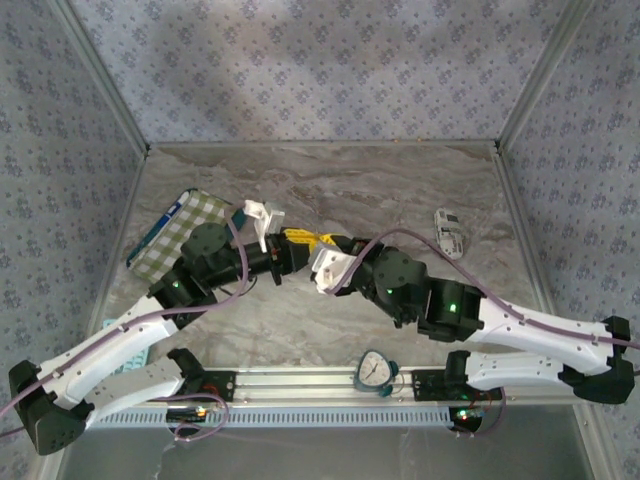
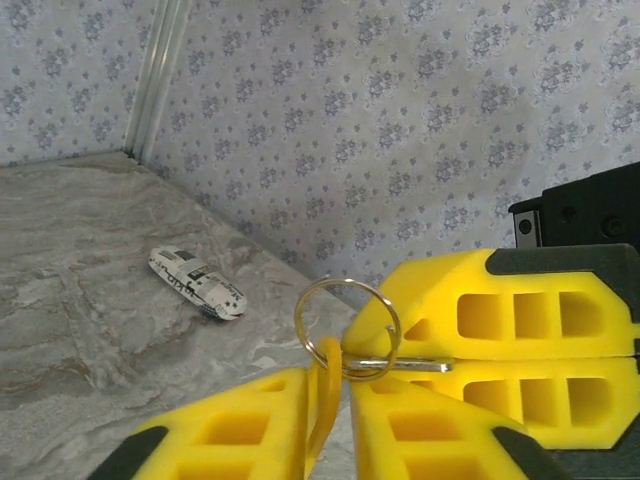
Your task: Remove the keys from the keyring
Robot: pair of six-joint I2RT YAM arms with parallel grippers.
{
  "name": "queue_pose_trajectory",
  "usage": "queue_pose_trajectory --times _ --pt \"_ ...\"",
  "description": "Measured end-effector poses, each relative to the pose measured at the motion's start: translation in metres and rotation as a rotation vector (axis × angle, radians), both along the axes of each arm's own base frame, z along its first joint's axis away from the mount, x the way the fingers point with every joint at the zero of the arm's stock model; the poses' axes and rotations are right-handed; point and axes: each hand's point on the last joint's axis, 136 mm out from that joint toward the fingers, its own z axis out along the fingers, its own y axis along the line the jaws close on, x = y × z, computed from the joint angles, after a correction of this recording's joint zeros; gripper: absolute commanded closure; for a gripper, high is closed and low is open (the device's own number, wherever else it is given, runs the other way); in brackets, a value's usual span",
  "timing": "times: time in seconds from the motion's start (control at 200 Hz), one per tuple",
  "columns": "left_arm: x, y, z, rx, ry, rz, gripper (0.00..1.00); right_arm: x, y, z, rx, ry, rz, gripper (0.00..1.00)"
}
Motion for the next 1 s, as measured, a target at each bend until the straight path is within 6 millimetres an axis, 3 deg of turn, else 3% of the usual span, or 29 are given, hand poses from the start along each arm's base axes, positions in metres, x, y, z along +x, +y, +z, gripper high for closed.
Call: queue_pose_trajectory --times 0.135,0.27,0.39,0.74,0.999 --pt "0.002 0.004 0.004 -0.01 -0.009 0.026 0.64 0.003 -0.003 0.006 0.049 0.041 0.025 1.0" --pt "-0.008 0.009 0.021 -0.053 -0.056 0.014 0.51 0.009 -0.007 0.007 0.068 0.081 0.022 1.0" --pt "-0.013 0.014 0.03 -0.079 -0.082 0.013 0.45 0.015 -0.012 0.009 0.085 0.108 0.012 1.0" --pt "-0.013 0.037 0.028 -0.045 -0.122 0.092 0.37 0.023 -0.03 0.025 0.201 0.182 0.017 1.0" --pt "0.014 0.041 0.04 0.05 -0.158 0.122 0.35 0.026 -0.041 0.024 0.283 0.326 0.033 1.0"
